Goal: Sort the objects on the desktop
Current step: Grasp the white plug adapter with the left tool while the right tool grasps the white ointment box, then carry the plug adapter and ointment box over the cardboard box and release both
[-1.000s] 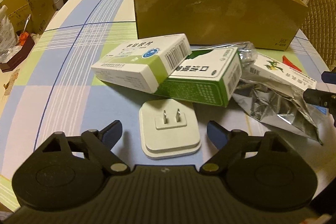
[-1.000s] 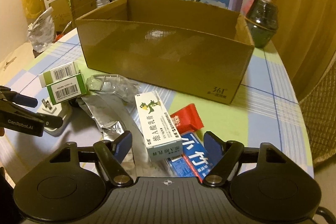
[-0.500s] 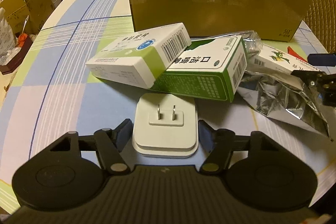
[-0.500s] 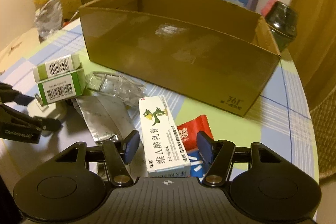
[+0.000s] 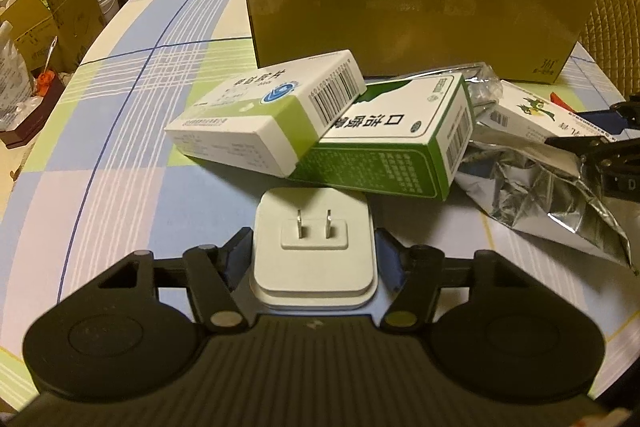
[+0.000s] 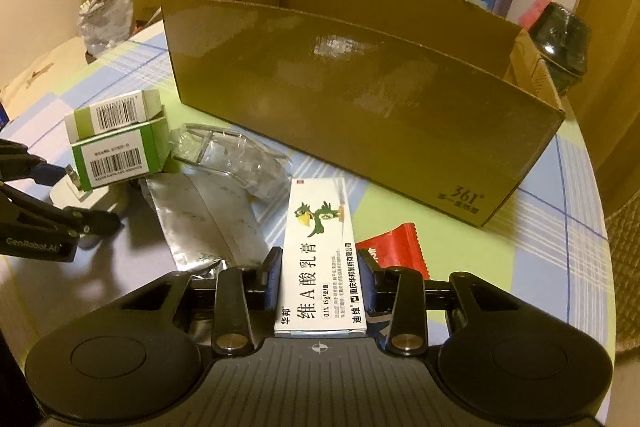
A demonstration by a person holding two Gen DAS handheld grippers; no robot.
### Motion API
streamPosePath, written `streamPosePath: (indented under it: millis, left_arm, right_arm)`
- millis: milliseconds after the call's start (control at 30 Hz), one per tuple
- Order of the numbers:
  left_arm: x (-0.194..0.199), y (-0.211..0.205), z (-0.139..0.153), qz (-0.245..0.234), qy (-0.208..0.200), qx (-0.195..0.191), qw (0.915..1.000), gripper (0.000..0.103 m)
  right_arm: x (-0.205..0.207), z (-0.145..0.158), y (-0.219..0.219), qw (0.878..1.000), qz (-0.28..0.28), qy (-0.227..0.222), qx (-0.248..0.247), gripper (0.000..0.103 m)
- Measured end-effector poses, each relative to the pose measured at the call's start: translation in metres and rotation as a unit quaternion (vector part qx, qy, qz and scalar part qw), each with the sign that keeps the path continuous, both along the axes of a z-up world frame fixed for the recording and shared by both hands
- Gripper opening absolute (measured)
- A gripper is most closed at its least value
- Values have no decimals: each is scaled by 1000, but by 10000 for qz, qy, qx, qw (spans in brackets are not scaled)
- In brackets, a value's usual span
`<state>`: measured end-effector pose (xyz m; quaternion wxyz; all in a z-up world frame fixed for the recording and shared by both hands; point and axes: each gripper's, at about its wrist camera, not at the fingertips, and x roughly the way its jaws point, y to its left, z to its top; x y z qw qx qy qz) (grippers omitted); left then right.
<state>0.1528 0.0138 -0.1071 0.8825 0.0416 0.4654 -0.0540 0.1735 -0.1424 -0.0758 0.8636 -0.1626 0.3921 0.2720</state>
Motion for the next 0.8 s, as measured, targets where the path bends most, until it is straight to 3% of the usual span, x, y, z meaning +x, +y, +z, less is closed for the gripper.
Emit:
streamPosePath:
  millis: [400, 800]
  left_arm:
    - [-27, 2, 22, -67, -92, -60, 9999, 60]
    - [-52, -1, 86, -296, -598, -210, 9975, 60]
  right_arm:
    - [-27, 26, -12, 9986, -390, -185, 291, 35]
    - [-47, 75, -13, 9946, -546, -592, 650, 35]
